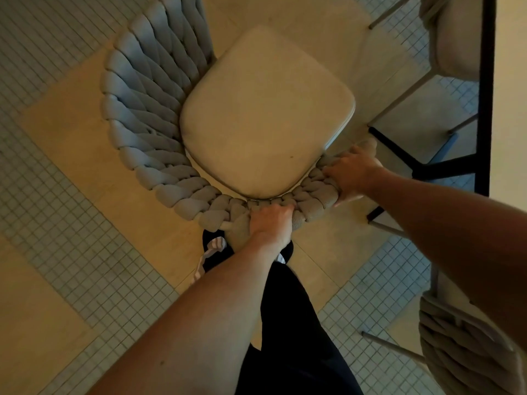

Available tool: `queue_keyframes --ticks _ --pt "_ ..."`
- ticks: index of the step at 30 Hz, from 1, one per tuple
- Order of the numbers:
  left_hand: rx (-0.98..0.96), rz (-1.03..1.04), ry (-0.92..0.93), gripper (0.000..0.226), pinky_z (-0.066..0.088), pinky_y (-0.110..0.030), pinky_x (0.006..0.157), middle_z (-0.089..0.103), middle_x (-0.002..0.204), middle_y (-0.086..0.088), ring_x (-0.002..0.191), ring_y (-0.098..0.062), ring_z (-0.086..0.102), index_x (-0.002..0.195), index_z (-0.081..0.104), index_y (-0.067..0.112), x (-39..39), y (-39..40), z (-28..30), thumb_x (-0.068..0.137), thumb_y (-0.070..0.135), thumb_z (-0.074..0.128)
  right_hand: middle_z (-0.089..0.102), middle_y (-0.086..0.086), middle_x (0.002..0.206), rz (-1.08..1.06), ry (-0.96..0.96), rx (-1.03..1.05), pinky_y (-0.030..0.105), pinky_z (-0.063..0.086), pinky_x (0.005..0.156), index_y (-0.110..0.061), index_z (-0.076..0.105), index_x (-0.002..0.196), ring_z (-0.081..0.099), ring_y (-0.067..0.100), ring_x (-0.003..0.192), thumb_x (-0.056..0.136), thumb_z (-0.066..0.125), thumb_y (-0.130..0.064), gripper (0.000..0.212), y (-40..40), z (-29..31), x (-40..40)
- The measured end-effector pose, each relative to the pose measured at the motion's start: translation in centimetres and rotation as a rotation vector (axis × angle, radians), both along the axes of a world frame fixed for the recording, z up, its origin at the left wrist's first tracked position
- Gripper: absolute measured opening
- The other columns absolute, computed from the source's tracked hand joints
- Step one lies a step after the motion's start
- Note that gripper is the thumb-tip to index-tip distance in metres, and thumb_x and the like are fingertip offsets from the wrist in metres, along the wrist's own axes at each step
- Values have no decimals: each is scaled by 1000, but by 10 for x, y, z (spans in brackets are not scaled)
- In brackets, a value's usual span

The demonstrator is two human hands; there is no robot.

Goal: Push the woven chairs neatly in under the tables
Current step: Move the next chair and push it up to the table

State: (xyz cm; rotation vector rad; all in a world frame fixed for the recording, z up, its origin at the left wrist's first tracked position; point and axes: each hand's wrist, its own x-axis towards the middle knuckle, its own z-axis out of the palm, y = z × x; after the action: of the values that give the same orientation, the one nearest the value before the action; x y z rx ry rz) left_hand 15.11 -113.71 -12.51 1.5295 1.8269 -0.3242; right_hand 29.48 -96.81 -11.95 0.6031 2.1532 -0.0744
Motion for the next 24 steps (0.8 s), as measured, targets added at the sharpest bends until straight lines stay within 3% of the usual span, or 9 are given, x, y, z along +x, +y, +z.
queue_keyframes --ticks 5,13,17,21,24 --pt "14 -69 -48 39 45 -40 79 62 120 -11 109 -35 60 132 52 19 -7 -1 2 95 11 61 62 -5 129 -23 -43 8 45 37 110 -36 53 130 55 23 126 71 61 -87 79 -4 6 -6" --pt "-48 -263 -68 33 49 -44 85 61 114 -8 102 -31 59 126 53 22 -44 -21 -5 95 13 60 63 -2 124 -186 -48 -18 43 39 101 -28 60 124 56 24 120 76 65 -79 71 -54 11 -17" --pt "-82 -345 -73 41 52 -46 84 62 111 -3 96 -26 58 133 52 31 -78 -34 -10 96 15 58 60 3 129 -307 -42 -62 50 37 107 -23 56 132 54 29 124 84 66 -66 64 -88 12 -35" --pt "-167 -445 -64 36 50 -38 71 64 99 1 80 -19 55 130 53 33 -112 -42 -6 97 19 59 58 6 136 -440 -40 -99 57 32 115 -18 52 140 52 32 130 81 72 -66 78 -121 5 -57" --pt "-184 -535 27 41 46 -35 68 62 94 3 83 -20 58 132 52 39 -136 -45 3 96 20 60 56 11 141 -494 -45 -140 62 29 116 -12 49 144 51 35 133 85 71 -61 80 -141 -5 -78"
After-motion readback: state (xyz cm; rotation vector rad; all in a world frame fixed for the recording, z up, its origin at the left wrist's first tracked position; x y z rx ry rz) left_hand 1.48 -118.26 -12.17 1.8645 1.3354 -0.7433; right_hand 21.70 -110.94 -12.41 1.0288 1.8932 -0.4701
